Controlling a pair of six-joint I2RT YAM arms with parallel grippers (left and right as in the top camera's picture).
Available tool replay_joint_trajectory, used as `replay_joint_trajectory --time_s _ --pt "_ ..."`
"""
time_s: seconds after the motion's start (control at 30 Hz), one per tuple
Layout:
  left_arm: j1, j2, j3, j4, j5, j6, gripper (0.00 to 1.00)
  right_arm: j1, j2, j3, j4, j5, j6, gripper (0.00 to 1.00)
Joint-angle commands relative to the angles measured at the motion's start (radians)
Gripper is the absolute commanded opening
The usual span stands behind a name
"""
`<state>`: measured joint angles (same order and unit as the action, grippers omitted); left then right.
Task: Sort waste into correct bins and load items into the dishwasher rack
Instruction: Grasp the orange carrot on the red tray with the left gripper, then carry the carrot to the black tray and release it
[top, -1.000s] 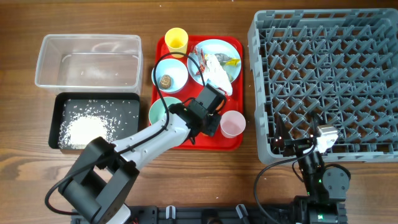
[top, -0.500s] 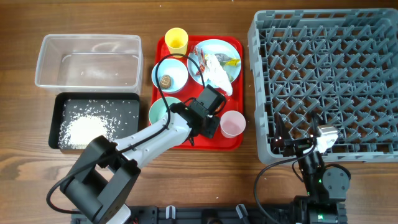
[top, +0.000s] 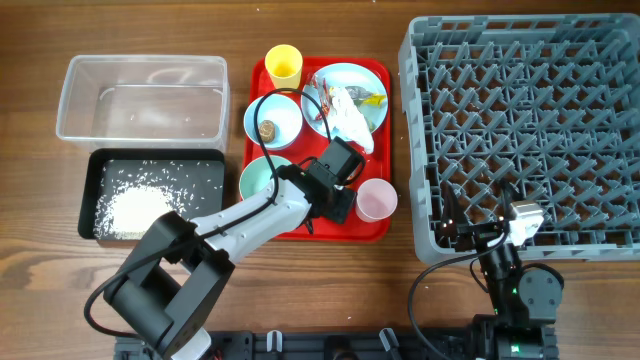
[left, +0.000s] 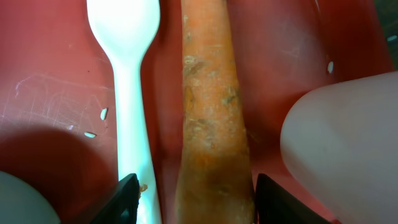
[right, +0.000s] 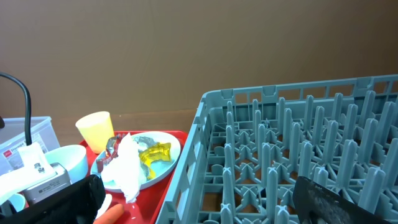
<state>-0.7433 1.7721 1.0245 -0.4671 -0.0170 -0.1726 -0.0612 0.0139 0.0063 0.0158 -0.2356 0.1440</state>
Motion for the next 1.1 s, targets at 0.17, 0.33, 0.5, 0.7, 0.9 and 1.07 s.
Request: replay_joint_trajectory --time_s 0.17,0.33,0.5,0.7,0.9,1.07 --pt "0.008 0.002 0.019 -0.001 0.0 0.013 0.42 0.004 -0.003 -0.001 0.005 -0.01 -0.013 1.0" --pt "0.008 0.0 0.021 -0.016 -0.049 0.013 0.32 0.004 -0.004 -0.001 0.005 -0.01 -0.013 1.0" --pt "0.008 -0.058 0.025 -0.017 -0.049 0.013 0.31 0.004 -0.003 -0.001 0.005 -0.01 -0.013 1.0" --pt "0.009 -0.18 0.025 -0.031 -0.049 0.012 0.32 0.004 -0.003 -0.001 0.005 -0.01 -0.013 1.0" --pt "0.129 -0.32 0.025 -0.09 -0.072 -0.126 0.3 0.004 -0.003 -0.001 0.005 -0.01 -0.013 1.0" --pt "0.448 -0.503 0.025 -0.255 -0.071 -0.282 0.27 0.004 -0.003 -0.001 0.005 -0.01 -0.013 1.0"
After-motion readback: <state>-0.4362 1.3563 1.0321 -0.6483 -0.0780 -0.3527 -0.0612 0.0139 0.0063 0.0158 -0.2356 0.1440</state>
